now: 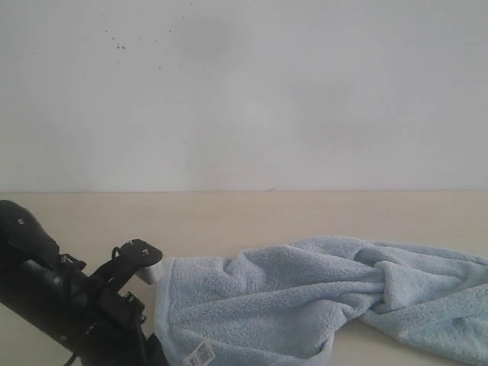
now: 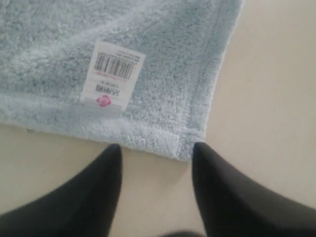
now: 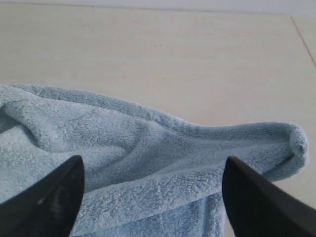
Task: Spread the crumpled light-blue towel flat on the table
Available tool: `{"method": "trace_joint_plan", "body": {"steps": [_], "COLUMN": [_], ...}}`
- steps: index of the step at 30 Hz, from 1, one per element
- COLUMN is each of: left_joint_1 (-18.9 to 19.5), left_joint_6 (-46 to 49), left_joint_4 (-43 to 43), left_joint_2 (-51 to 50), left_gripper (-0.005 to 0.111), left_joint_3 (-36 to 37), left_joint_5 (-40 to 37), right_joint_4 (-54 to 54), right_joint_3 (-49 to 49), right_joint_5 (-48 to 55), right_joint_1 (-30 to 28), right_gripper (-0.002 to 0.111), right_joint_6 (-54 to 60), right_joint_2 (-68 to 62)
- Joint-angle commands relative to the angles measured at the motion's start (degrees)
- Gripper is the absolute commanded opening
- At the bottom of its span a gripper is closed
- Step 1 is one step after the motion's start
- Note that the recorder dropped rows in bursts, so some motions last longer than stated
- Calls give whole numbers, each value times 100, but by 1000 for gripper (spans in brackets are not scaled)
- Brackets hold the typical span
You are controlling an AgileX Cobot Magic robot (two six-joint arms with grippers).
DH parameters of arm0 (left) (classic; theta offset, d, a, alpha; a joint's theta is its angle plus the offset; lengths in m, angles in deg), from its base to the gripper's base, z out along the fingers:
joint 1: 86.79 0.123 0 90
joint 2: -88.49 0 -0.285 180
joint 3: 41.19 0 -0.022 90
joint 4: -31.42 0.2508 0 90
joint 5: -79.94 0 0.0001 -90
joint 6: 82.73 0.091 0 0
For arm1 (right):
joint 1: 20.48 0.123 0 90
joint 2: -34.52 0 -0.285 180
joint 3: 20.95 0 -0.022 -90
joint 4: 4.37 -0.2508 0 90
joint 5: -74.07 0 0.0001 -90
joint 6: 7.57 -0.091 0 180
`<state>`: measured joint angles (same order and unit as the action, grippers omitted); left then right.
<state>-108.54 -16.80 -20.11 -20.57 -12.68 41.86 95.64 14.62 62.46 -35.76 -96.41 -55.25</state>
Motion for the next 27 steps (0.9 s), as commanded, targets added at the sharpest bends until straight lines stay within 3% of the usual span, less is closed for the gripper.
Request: {"method": "trace_joint_plan", "body": {"steps": [1,8,23,27], "left_joint_1": [-25,-25,-25,-25], "left_joint_6": [-1038,-1064,690,866], "left_joint_4": [180,-431,-1963,-1977], "left_joint_2": [53,-190,-715,-715], "left_gripper": [63,61,61,61], "left_joint_3": [57,276,265,265], "left_joint_5": [-81,10,-77,56], "right_joint_4": [-6,-6,-6,-6], "right_joint_3": [26,26,26,26], "right_joint_5": [-190,-230,-499,-509], "right_joint_1": [-15,-15,-5,-4], "right_gripper": [73,73,73,73], "right_joint_6": [-231,-231,-231,-231], "right_joint_2": [65,65,65,65]}}
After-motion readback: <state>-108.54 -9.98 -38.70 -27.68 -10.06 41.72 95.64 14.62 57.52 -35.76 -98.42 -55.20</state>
